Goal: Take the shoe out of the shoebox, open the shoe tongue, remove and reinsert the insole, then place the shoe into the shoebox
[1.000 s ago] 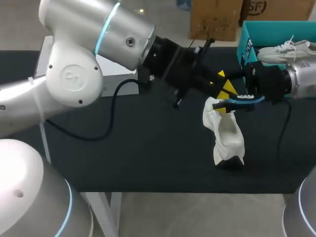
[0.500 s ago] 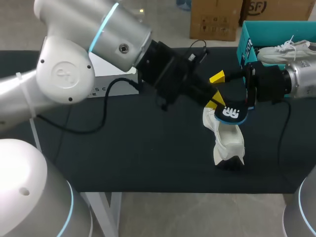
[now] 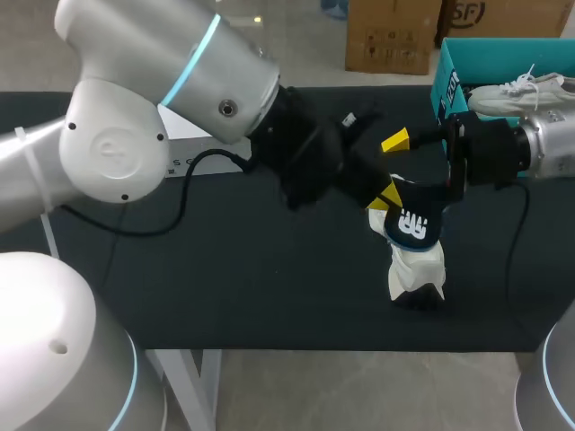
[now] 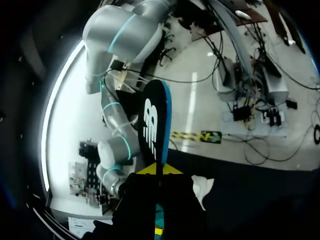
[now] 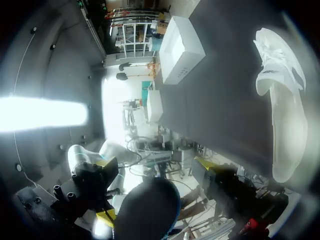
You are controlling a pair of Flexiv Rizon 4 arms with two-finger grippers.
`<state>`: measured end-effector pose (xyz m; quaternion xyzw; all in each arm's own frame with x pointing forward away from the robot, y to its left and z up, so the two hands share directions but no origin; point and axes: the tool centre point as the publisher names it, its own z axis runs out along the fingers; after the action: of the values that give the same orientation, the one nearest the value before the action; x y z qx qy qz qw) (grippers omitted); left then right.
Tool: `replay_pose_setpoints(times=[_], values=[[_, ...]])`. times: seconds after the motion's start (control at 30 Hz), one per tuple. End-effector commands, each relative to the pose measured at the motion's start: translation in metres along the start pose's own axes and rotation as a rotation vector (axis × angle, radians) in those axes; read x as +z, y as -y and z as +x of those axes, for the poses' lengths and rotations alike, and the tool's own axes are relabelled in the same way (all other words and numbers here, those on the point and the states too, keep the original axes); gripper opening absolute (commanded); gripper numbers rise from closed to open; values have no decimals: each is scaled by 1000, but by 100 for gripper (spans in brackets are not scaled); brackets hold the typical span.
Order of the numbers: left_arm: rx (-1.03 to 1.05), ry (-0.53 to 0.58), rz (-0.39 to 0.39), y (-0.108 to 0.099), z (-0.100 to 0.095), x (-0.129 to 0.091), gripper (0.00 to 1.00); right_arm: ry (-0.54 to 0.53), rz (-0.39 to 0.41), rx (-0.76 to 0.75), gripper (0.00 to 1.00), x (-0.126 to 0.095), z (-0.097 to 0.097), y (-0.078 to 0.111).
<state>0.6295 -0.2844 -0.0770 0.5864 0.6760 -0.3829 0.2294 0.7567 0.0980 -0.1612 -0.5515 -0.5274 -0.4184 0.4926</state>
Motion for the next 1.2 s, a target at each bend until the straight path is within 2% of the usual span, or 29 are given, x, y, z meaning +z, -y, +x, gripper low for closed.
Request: replay_pose_setpoints(times=[0.03, 0.2, 0.53, 0.93, 1.2], values=[[9, -23, -21, 1, 8, -1, 0, 1, -2, 1, 100, 1, 0, 0], [16, -36, -46, -3, 16, 3, 0, 1, -2, 1, 100, 1, 0, 0], [60, -63, -175, -13, 27, -1, 0, 1, -2, 1, 100, 1, 0, 0], [105, -29, -200, -24, 31, -2, 0, 1, -2, 1, 100, 1, 0, 0], [117, -40, -213, -28, 29, -5, 0, -1, -4, 0, 100, -4, 7, 4]])
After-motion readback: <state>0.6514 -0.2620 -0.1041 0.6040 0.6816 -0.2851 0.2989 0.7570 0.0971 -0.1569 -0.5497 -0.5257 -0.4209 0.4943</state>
